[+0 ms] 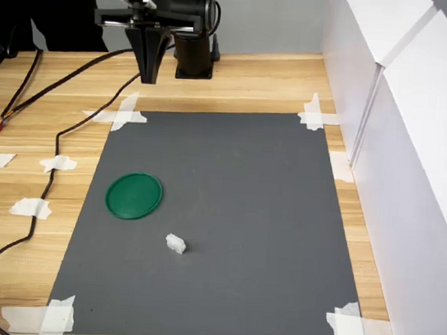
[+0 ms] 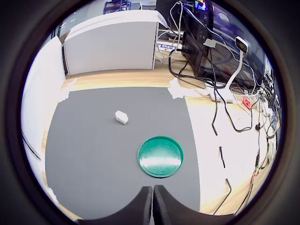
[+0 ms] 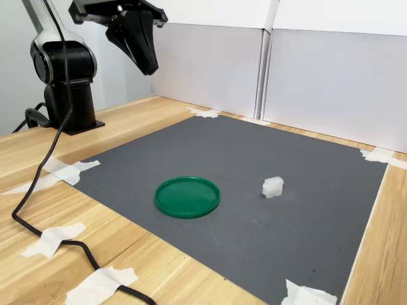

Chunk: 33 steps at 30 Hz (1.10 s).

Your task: Grasp a white terminal and put it on the green lid.

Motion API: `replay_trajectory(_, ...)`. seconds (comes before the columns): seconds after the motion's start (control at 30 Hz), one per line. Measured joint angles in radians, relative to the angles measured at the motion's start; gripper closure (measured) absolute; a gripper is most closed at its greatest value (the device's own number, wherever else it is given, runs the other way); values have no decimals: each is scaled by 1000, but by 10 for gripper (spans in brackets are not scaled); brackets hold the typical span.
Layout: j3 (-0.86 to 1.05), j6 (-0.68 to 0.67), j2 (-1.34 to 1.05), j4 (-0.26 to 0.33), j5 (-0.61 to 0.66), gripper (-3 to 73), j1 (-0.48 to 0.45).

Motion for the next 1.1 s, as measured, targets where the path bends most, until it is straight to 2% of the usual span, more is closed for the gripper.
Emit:
replay_trajectory(0.23, -230, -80, 228, -7, 169, 711, 0)
replay_trajectory(0.37, -369, -89, 357, 49, 268, 692, 0)
replay_trajectory(0.47, -454, -112, 444, 103, 305, 644, 0)
replay_trajectory(0.63, -558, -122, 563, 130, 318, 486, 0)
replay_trajectory(0.93, -697, -97, 748, 172, 385, 74, 0)
replay_trajectory(1.0, -736, -79, 782, 175, 410, 20, 0)
replay_trajectory(1.1, -771, -66, 817, 179, 427, -12, 0)
